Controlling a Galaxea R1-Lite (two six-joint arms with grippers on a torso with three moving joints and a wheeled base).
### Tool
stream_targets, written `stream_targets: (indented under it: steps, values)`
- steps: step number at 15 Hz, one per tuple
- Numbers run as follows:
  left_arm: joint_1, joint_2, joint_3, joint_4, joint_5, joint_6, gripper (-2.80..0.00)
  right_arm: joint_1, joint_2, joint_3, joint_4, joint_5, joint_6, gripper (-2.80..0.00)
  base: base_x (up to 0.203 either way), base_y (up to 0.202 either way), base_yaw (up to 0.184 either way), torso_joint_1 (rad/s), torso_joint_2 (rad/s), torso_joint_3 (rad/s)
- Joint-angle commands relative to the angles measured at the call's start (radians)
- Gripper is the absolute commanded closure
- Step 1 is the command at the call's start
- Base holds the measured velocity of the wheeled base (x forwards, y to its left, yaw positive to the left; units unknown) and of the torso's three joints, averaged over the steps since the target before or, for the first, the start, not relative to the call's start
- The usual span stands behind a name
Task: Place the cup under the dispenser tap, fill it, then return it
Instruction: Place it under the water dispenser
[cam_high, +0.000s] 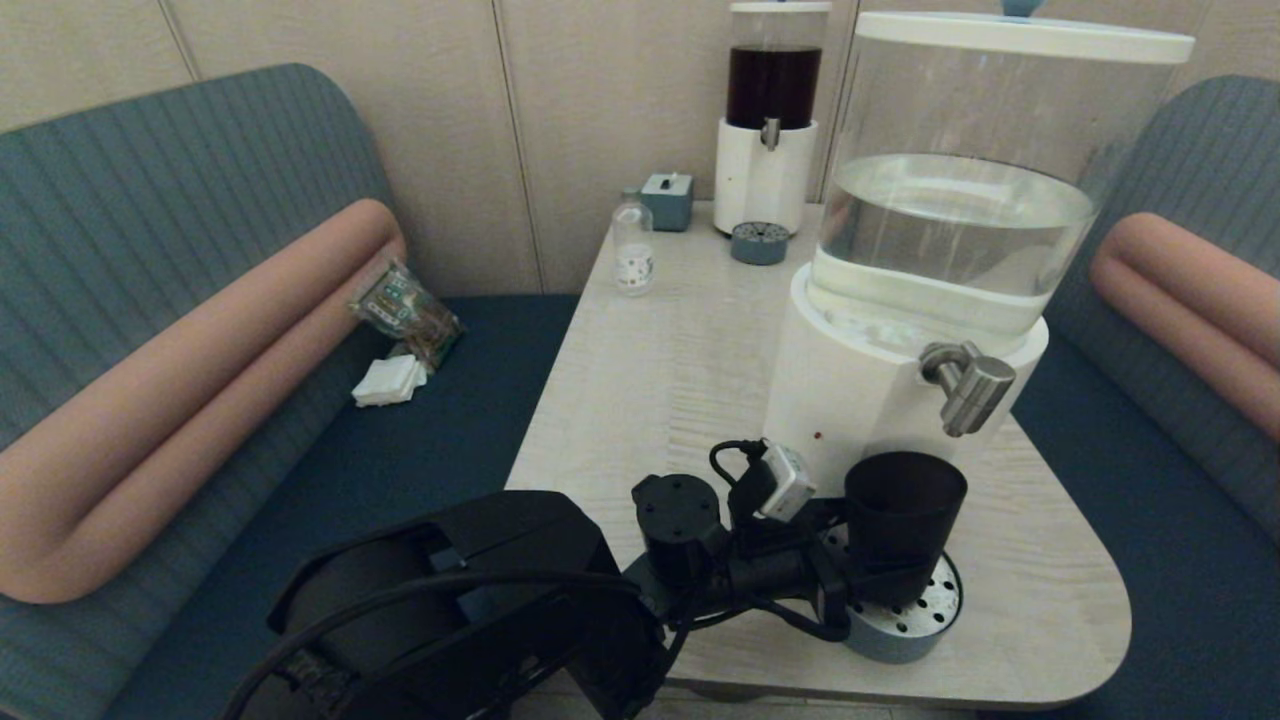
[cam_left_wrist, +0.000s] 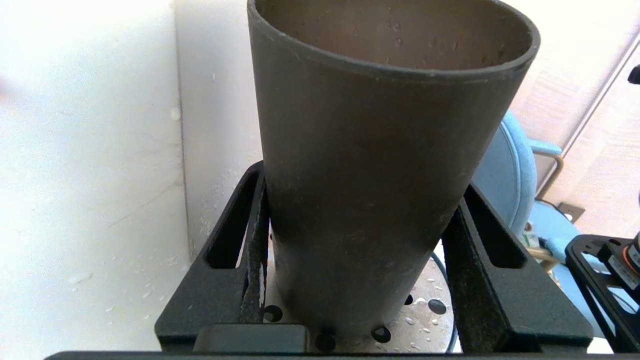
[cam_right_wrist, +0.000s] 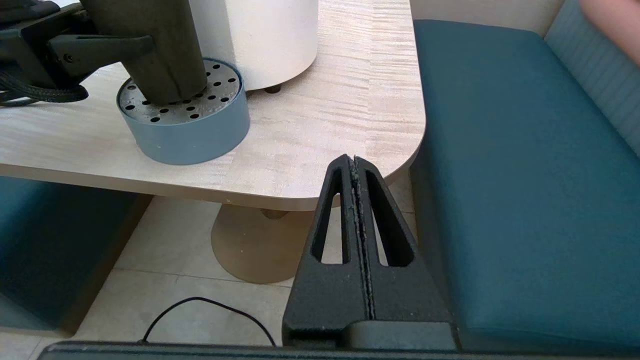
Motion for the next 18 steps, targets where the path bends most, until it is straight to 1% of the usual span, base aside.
stream_targets:
  steps: [1, 3, 4, 12, 18]
  values:
    - [-0.001, 0.004, 0.003, -0.007, -0.003, -0.001, 0.0, 0.001, 0.0, 0.0, 0.0, 0.0, 0.0, 0.0, 0.0, 0.0, 0.0, 0.0, 0.0, 0.0]
    - [-0.004, 0.004, 0.006, -0.007, -0.003, 0.0, 0.0, 0.001, 0.0, 0.0, 0.0, 0.0, 0.0, 0.0, 0.0, 0.0, 0.0, 0.0, 0.0, 0.0]
    - [-0.004, 0.004, 0.007, -0.007, -0.003, 0.0, -2.8, 0.001, 0.0, 0.0, 0.0, 0.0, 0.0, 0.0, 0.0, 0.0, 0.0, 0.0, 0.0, 0.0]
    - [-0.005, -0.003, 0.018, -0.007, -0.002, 0.005, -2.8, 0.001, 0.0, 0.0, 0.0, 0.0, 0.0, 0.0, 0.0, 0.0, 0.0, 0.0, 0.0, 0.0]
    - [-0.005, -0.077, 0.144, -0.007, -0.003, 0.014, -2.8, 0.0, 0.0, 0.0, 0.0, 0.0, 0.0, 0.0, 0.0, 0.0, 0.0, 0.0, 0.0, 0.0]
